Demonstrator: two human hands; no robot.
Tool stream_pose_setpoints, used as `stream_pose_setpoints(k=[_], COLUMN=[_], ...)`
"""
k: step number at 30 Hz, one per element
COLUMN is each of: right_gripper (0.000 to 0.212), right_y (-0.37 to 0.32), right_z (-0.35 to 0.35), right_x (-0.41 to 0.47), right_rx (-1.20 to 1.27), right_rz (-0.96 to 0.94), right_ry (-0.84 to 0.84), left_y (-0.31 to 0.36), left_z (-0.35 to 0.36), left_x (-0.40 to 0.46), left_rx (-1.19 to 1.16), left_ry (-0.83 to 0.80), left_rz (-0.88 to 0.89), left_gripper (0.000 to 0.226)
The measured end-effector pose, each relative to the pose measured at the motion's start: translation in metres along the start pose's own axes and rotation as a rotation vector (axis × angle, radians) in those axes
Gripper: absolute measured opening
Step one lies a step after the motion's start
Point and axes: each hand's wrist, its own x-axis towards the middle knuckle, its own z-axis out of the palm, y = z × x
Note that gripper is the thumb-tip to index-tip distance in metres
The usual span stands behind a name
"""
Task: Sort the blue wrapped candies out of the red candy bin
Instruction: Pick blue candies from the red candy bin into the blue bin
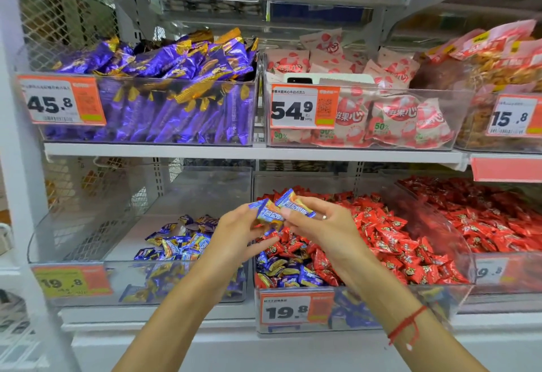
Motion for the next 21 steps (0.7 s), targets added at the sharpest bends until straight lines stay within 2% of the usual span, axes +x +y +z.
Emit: stream_pose_setpoints(k=[3,6,7,9,12,14,16,17,19,21], right_gripper=[0.02,0.023,0.024,0.019,0.018,0.021,0.027,0.029,0.028,0.028], right_y=[0.005,0.009,0.01,0.01,0.009,0.01,0.011,0.011,0.01,0.006], right_z=[0.01,0.014,0.014,0.012,0.006,0.0,-0.005,-0.007,-0.009,-0.007], right_x=[-0.004,-0.003,-0.002,-0.001,-0.001,0.003,0.007,0.008,0.008,0.004], right_rx=[0.014,0.005,0.0,0.017,-0.009,-0.097,-0.186,-0.208,-0.193,-0.155], right_rz=[-0.034,-0.058,-0.058,-0.05,-0.032,0.006,0.061,0.081,0.078,0.023], right_ry=[0.051,0.081,0.08,0.076,0.097,0.102,0.074,0.056,0.026,0.007], left_y=[0.003,-0.001,-0.003,-0.004,-0.006,-0.008,-0.013,-0.014,-0.009,0.0], left_z=[0.004,0.006,0.005,-0.007,-0.041,-0.06,-0.066,-0.064,-0.051,-0.033], left_x=[-0.003,-0.009,-0.009,-0.001,0.02,0.028,0.029,0.028,0.021,0.013], left_rx=[-0.101,0.084,0.132,0.193,0.41,0.588,0.773,0.857,0.914,0.738], left_ry=[-0.042,-0.053,-0.046,0.041,0.321,0.347,0.237,0.204,0.201,0.118], left_rz=[-0.008,0.164,0.243,0.383,0.538,0.462,0.227,0.172,0.271,0.376], left_gripper=[0.033,0.015,0.016,0.02,0.019,0.031,0.064,0.073,0.068,0.052])
